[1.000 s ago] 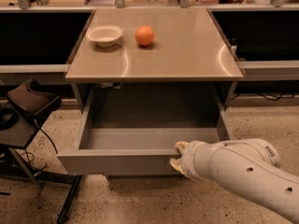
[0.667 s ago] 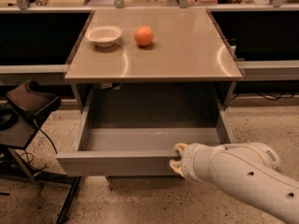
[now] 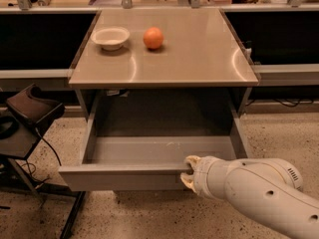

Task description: Open top drawer

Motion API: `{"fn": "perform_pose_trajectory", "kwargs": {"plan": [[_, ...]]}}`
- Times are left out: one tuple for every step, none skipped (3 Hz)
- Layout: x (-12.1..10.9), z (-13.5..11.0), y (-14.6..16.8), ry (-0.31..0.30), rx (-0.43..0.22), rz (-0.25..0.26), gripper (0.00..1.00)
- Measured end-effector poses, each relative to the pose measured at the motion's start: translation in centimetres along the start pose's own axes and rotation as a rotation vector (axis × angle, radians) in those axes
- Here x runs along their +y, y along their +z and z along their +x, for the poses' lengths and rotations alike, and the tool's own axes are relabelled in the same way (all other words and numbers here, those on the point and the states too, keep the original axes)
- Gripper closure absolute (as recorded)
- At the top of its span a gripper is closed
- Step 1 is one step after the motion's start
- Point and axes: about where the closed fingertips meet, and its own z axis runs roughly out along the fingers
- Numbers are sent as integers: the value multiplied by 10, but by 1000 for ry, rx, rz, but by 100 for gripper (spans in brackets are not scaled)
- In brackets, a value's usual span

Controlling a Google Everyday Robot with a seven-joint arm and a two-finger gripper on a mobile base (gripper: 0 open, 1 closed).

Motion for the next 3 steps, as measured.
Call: {"fn": "perform_pose_trajectory", "kwargs": {"plan": [[5, 1, -1, 0, -6, 4, 100], [8, 1, -2, 1, -11, 3, 100], [10, 1, -3, 1, -14, 5, 100]]}}
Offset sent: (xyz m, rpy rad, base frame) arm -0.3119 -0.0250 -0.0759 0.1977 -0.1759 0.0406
